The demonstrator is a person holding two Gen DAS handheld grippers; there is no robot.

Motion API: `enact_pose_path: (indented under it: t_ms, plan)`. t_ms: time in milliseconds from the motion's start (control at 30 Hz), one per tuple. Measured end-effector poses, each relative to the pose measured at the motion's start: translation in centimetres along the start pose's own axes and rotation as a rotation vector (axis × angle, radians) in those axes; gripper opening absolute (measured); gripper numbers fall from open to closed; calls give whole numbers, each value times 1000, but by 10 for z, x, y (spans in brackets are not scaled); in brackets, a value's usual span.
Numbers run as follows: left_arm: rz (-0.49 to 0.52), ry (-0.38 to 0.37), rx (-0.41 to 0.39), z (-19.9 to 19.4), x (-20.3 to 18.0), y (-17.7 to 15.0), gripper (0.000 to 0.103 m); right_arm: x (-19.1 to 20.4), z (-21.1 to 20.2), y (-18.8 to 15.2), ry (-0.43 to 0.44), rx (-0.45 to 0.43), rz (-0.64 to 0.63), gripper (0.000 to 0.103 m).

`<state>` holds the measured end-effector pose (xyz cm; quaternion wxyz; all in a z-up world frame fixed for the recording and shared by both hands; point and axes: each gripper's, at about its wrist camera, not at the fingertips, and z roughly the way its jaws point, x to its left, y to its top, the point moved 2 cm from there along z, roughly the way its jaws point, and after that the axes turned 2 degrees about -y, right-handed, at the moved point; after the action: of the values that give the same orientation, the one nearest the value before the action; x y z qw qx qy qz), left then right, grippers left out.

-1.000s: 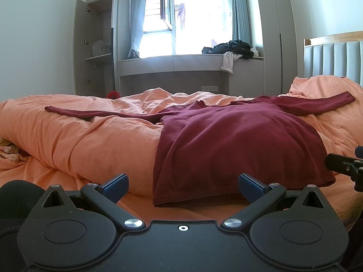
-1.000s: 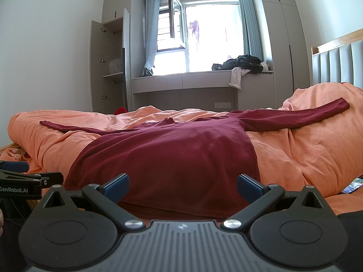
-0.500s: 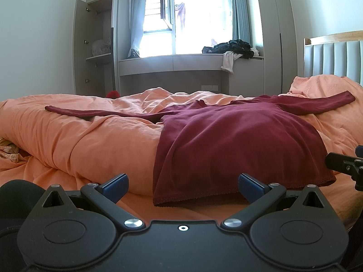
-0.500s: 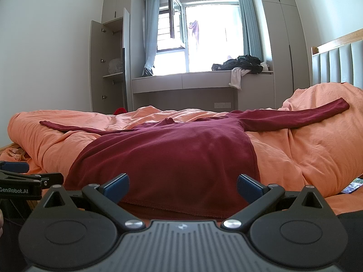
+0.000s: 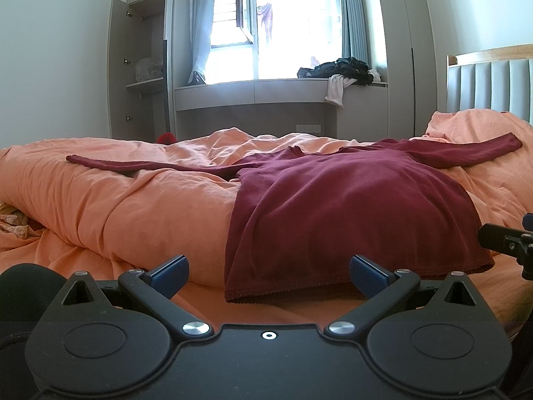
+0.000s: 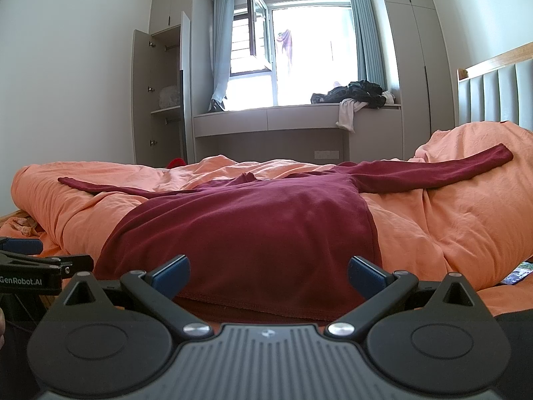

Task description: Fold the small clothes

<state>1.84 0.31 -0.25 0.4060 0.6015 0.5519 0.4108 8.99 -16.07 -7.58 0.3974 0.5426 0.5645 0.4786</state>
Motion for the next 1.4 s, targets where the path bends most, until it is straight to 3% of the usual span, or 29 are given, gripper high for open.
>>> enact_pose_path:
  t_ms: [1033,1400]
  plan:
    - [-2,5,8,6,4,-6,103,-3,1,0,-3,3,3,103]
    - [12,-5,38,38,-4,30,103,-13,26,11,-36,133,58,103]
